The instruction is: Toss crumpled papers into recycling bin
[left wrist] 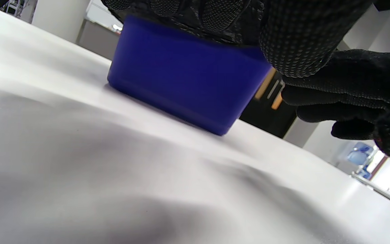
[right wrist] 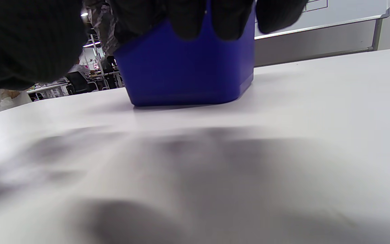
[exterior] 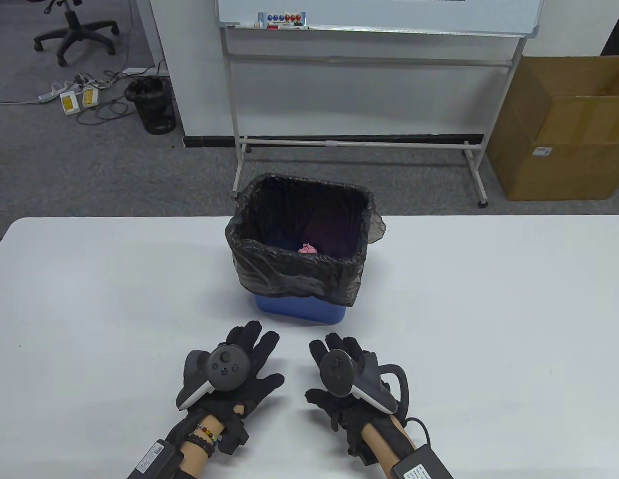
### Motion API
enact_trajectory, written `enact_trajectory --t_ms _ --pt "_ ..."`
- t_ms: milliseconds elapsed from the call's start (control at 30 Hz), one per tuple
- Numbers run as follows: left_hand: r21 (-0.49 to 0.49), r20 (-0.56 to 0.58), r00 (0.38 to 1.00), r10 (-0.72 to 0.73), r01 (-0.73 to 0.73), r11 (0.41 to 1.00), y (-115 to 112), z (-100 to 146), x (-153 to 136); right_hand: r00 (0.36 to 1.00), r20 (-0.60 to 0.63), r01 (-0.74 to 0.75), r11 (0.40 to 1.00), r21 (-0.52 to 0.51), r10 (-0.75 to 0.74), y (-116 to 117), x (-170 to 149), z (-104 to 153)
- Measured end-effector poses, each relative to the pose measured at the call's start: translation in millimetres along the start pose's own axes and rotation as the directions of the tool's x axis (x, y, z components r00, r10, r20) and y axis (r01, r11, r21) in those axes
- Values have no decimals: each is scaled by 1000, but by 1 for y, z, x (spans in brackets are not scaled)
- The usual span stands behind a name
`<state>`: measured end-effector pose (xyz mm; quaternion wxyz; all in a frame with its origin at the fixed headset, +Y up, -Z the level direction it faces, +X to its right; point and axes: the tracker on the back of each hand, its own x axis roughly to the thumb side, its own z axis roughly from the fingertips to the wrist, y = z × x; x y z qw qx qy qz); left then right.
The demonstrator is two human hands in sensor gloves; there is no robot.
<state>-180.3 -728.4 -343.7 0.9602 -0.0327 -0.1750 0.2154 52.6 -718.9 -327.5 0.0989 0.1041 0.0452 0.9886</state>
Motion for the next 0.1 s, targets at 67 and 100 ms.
enact_trajectory --t_ms 67,100 --pt "-20 5 1000 11 -11 1000 -2 -1 0 1000 0 0 1000 2 0 0 0 0" --pt "-34 7 1000 7 -7 999 -1 -1 0 1000 0 -1 1000 2 1 0 0 0"
